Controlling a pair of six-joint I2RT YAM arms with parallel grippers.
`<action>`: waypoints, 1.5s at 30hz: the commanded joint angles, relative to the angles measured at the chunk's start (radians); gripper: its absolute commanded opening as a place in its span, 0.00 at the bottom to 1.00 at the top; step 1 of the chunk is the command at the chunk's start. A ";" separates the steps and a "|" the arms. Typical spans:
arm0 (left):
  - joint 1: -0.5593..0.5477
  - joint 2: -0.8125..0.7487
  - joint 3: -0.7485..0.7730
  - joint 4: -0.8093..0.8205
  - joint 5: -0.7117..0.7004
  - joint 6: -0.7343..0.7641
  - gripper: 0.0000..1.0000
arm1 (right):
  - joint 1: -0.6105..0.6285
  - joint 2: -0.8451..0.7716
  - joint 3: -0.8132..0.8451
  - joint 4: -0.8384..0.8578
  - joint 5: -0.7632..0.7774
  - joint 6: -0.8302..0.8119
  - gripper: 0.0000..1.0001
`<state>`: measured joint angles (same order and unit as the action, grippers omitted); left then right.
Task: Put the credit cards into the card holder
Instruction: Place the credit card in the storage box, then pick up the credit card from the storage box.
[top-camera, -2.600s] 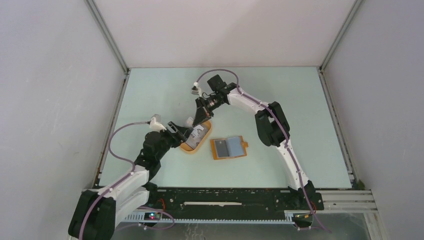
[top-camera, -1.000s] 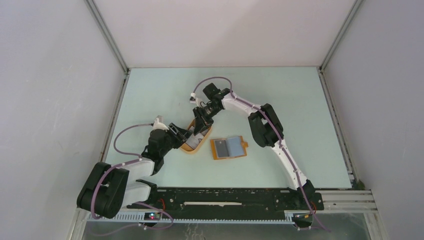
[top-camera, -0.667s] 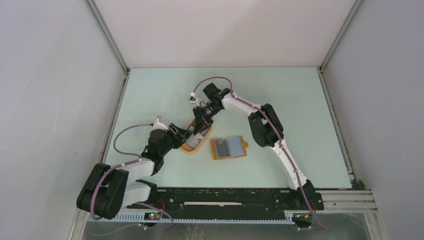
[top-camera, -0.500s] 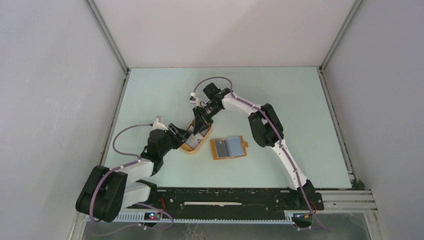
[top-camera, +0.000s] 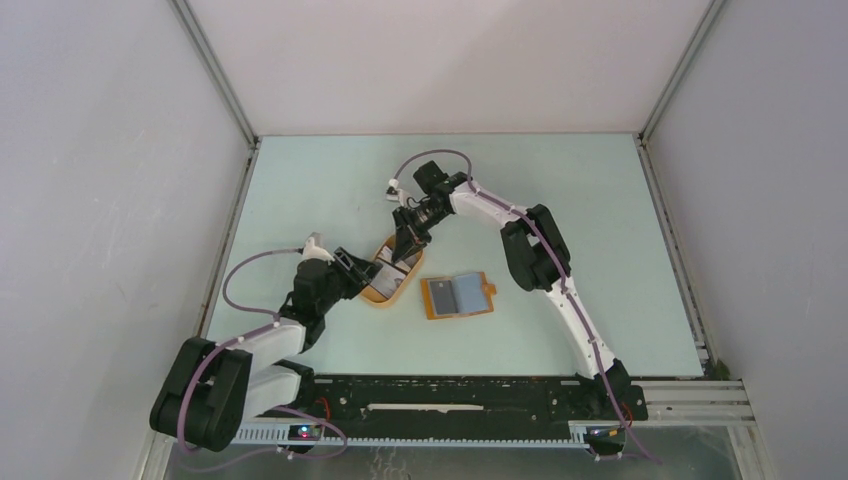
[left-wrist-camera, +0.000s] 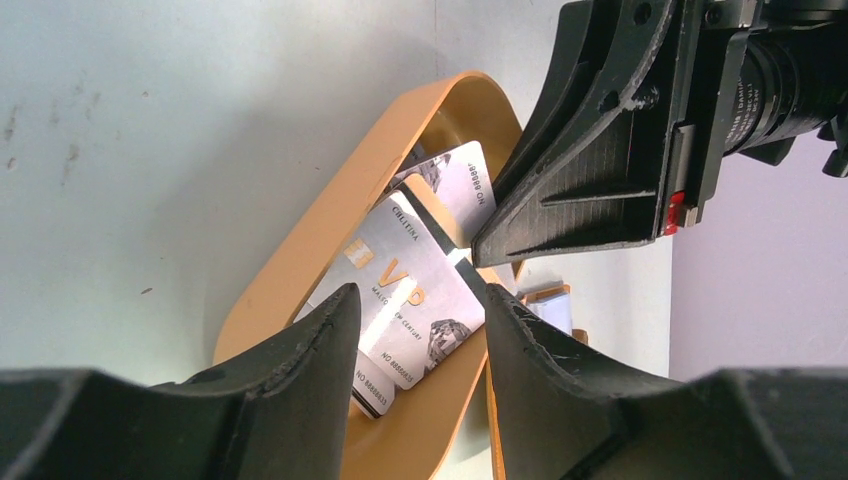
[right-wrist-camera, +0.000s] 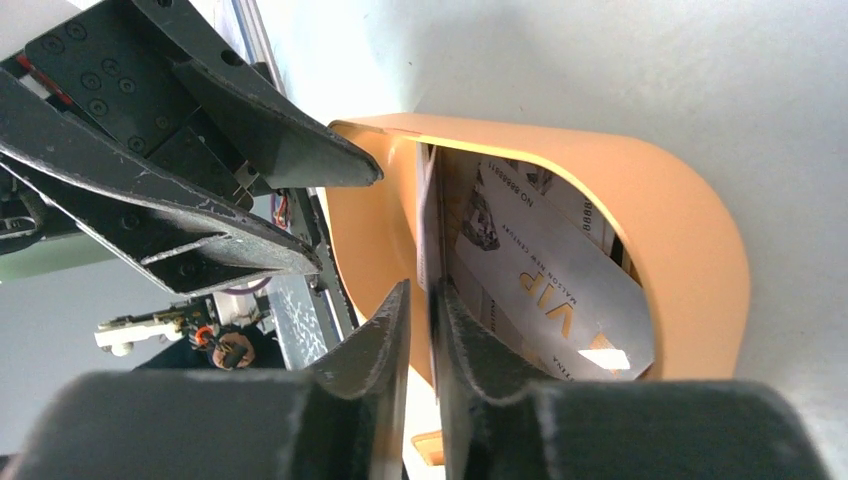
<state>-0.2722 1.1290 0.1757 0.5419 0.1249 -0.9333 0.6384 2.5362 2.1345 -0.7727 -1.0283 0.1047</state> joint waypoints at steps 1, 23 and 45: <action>0.008 -0.030 -0.012 0.001 -0.013 0.030 0.54 | -0.003 -0.027 0.016 0.014 0.014 0.018 0.19; 0.011 -0.192 -0.005 -0.073 0.038 0.100 0.55 | -0.006 -0.141 0.026 -0.048 0.173 -0.165 0.10; 0.011 -0.280 -0.021 -0.039 0.112 0.116 0.55 | -0.030 -0.268 -0.001 -0.071 0.281 -0.232 0.00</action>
<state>-0.2680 0.9184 0.1757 0.4618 0.1986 -0.8562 0.6117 2.4237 2.1288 -0.8383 -0.8001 -0.0639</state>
